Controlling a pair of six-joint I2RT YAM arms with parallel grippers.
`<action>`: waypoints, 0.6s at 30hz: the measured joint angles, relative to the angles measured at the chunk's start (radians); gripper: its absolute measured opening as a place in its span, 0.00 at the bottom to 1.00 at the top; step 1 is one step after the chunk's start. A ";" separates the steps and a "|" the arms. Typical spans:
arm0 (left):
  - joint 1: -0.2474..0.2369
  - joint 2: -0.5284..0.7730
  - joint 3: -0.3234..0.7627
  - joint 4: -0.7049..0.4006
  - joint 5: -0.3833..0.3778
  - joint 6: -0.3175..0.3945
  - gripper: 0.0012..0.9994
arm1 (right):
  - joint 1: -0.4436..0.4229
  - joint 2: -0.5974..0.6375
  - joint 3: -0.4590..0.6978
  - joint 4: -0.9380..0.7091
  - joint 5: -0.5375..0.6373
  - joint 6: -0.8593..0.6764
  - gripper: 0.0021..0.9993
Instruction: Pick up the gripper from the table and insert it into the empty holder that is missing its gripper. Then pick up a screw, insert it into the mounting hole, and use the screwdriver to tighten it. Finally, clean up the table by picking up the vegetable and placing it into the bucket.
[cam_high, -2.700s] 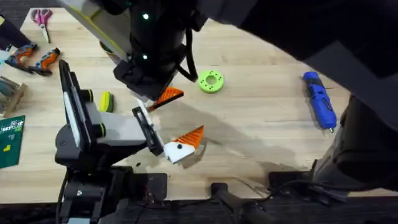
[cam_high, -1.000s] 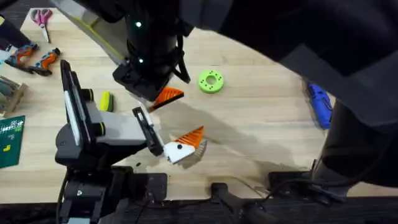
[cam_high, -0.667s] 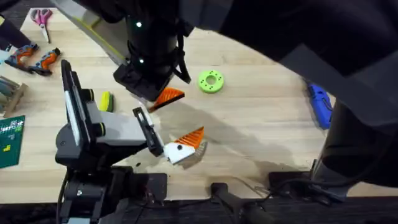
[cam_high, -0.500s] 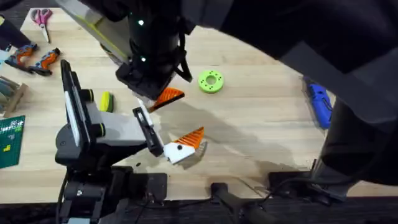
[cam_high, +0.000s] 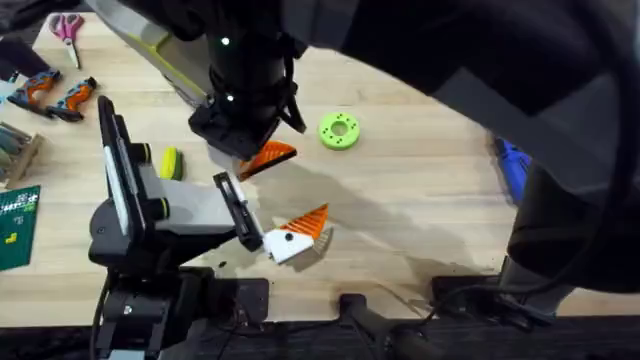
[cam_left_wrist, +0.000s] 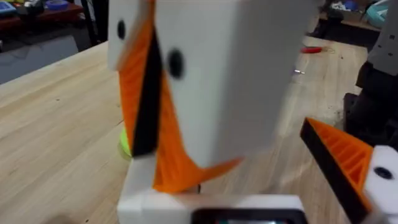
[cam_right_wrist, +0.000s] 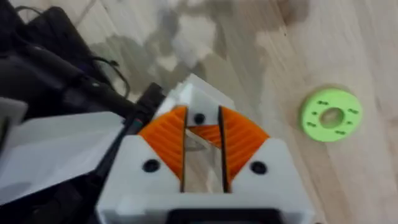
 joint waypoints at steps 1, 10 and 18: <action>0.000 0.000 0.000 0.000 0.000 0.000 0.99 | 0.000 0.000 0.000 -0.001 0.002 -0.002 0.29; 0.000 0.000 0.000 0.001 -0.001 -0.001 0.99 | -0.020 0.000 0.000 -0.006 0.030 0.002 0.73; 0.000 0.000 0.000 0.001 0.000 0.007 0.99 | -0.061 -0.035 0.000 -0.007 0.011 0.004 0.93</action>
